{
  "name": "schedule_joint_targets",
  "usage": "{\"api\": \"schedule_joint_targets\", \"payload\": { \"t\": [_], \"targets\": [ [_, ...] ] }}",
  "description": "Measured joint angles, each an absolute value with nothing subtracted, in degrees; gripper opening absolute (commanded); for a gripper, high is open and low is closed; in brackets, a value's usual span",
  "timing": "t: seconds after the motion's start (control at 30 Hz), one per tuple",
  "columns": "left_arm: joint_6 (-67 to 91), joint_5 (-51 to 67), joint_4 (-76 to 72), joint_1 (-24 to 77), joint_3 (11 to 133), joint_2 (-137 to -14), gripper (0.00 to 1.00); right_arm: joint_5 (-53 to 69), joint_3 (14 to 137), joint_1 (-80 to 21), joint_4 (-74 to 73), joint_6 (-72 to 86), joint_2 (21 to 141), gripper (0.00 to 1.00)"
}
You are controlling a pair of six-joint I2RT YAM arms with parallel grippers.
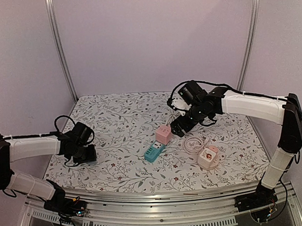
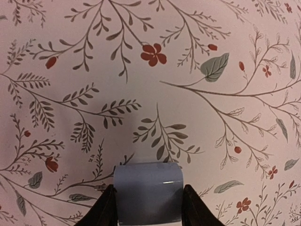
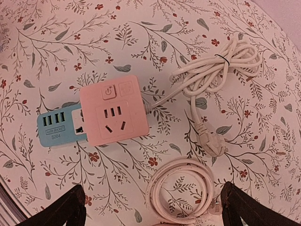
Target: Insert the plug
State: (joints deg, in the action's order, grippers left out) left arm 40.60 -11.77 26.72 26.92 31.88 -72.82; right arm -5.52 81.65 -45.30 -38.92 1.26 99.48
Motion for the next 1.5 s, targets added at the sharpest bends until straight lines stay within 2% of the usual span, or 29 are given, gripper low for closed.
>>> {"api": "schedule_joint_targets", "payload": {
  "t": [0.1, 0.2, 0.53, 1.1, 1.23, 1.5],
  "targets": [
    [40.6, -11.3, 26.2, 26.9, 31.9, -73.1, 0.28, -5.5, 81.6, -45.3, -38.9, 1.3, 99.5, 0.99],
    [40.5, -11.1, 25.6, 26.9, 32.1, -73.6, 0.26, -5.5, 81.5, -45.3, -38.9, 1.3, 99.5, 0.99],
    [40.7, -8.8, 24.2, 30.6, 34.0, -76.2, 0.25, -5.7, 81.3, -45.3, -38.8, 1.3, 99.0, 0.99],
    [45.2, -3.9, 19.3, 48.5, 41.2, -85.5, 0.26, -5.8, 80.9, -45.3, -38.5, 1.3, 98.4, 0.99],
    [46.1, -1.7, 18.8, 52.1, 42.7, -87.1, 0.35, -5.9, 80.6, -45.3, -38.5, 1.3, 97.8, 0.99],
    [46.1, 2.7, 19.0, 54.5, 44.2, -88.8, 0.72, -5.9, 80.4, -45.3, -38.4, 1.3, 97.8, 0.99]
  ]
}}
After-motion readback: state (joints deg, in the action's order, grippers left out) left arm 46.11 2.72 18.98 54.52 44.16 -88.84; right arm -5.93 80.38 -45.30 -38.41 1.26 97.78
